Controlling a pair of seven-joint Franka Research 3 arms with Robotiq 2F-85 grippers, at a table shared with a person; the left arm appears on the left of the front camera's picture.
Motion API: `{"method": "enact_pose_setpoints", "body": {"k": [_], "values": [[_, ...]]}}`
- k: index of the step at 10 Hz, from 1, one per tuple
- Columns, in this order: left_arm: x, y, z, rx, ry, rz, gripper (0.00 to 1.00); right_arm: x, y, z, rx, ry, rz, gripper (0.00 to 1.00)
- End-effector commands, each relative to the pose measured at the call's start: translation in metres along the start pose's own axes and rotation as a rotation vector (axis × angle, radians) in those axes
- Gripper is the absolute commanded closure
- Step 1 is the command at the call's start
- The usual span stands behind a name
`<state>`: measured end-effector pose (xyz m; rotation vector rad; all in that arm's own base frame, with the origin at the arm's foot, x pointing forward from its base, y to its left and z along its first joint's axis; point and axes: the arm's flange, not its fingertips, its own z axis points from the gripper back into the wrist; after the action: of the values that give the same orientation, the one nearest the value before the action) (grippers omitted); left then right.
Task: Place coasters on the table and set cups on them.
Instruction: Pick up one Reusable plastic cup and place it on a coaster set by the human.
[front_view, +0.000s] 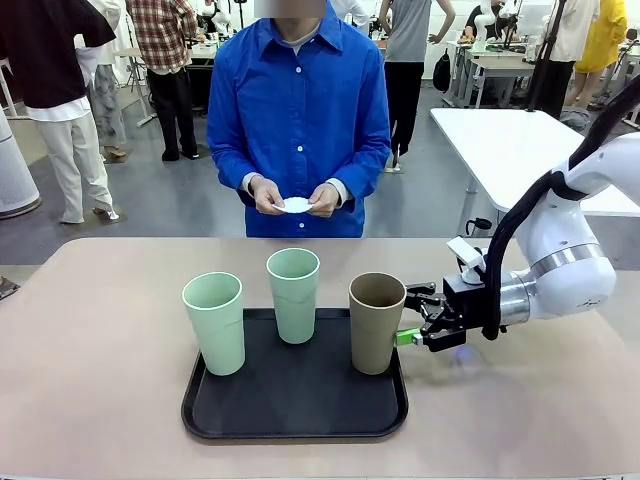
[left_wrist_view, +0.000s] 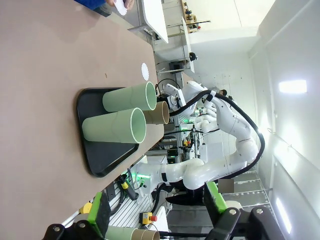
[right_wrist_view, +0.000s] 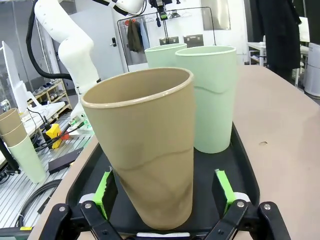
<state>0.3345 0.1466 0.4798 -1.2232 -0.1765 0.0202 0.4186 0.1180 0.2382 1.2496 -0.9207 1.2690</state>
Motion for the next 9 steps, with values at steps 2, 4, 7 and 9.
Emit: {"method": "enact_pose_setpoints", "body": {"k": [2, 4, 7, 9], "values": [[0.000, -0.001, 0.001, -0.012, -0.002, -0.009, 0.00, 0.000, -0.010, -0.009, 0.004, 0.014, -0.034, 0.00], [0.000, -0.001, 0.001, -0.012, -0.002, -0.009, 0.00, -0.001, -0.012, -0.011, 0.012, 0.015, -0.044, 0.00], [0.000, -0.001, 0.001, -0.012, -0.002, -0.009, 0.00, 0.000, -0.014, -0.022, 0.037, 0.023, -0.045, 0.00], [0.000, -0.001, 0.001, -0.012, -0.002, -0.009, 0.00, 0.000, -0.014, -0.025, 0.048, 0.030, -0.049, 0.00]]}}
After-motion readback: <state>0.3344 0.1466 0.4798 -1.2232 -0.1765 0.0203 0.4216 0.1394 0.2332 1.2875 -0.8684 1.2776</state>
